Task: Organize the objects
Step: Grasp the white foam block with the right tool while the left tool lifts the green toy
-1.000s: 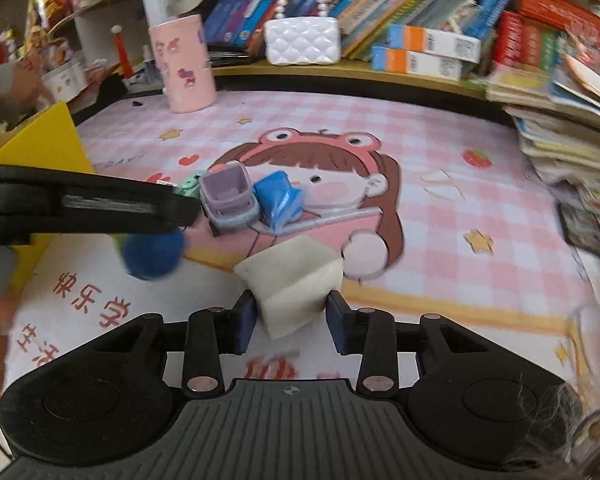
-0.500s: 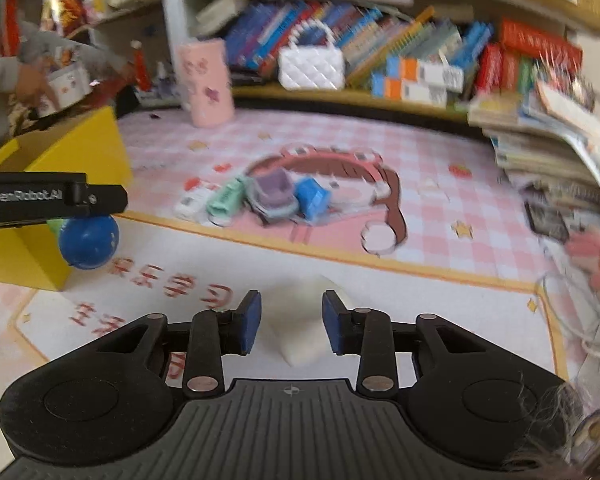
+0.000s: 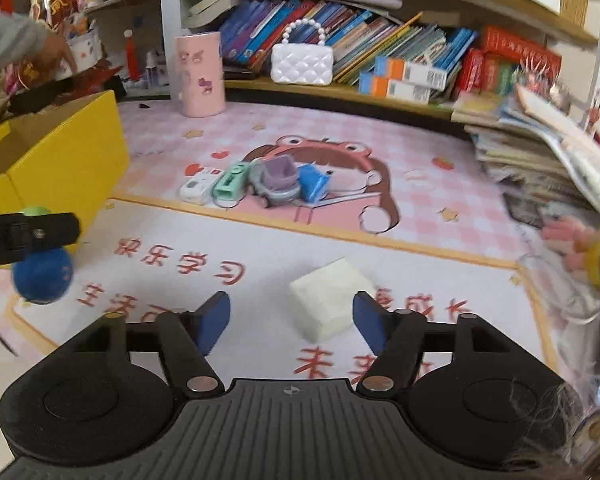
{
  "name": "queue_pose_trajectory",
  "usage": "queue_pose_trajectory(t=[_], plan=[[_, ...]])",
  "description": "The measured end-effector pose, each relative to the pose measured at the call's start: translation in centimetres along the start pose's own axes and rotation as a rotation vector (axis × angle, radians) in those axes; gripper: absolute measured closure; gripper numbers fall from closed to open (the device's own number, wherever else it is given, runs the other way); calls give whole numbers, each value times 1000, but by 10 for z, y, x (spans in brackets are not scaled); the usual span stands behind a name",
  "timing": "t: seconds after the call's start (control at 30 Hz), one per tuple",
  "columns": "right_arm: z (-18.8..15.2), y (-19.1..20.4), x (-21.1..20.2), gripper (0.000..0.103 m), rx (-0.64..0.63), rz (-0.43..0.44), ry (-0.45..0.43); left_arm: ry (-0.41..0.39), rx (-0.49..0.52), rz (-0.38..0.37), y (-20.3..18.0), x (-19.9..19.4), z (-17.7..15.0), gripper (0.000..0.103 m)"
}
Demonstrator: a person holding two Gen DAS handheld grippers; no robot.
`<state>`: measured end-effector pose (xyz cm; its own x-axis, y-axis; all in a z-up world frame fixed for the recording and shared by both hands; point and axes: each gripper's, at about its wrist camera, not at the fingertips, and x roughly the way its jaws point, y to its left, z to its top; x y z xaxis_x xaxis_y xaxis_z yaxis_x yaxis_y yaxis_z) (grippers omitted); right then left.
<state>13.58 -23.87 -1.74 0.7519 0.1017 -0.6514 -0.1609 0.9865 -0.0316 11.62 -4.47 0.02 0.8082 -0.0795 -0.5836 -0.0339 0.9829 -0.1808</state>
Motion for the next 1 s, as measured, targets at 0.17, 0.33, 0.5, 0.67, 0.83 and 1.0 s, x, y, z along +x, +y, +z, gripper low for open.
queue_pose_trajectory(t=[0.17,0.33,0.5,0.67,0.83,1.0], plan=[[0,-7,29,35,-52,-57,30,8,13,-1,-7,0,-2,41],[5,-18,52,30,-5,-34,57,17,26,-5,-13,-4,-10,41],[6,-30,69,47,28,-21,93,27,-2,13,-4,-11,-16,41],[6,-32,59,61,74,-24,86,30,-28,24,9,-17,-19,41],[4,-13,27,63,171,-9,95,19,-40,18,25,-26,-19,41],[-1,25,-8,63,191,57,106,15,-42,8,44,-36,-19,41]])
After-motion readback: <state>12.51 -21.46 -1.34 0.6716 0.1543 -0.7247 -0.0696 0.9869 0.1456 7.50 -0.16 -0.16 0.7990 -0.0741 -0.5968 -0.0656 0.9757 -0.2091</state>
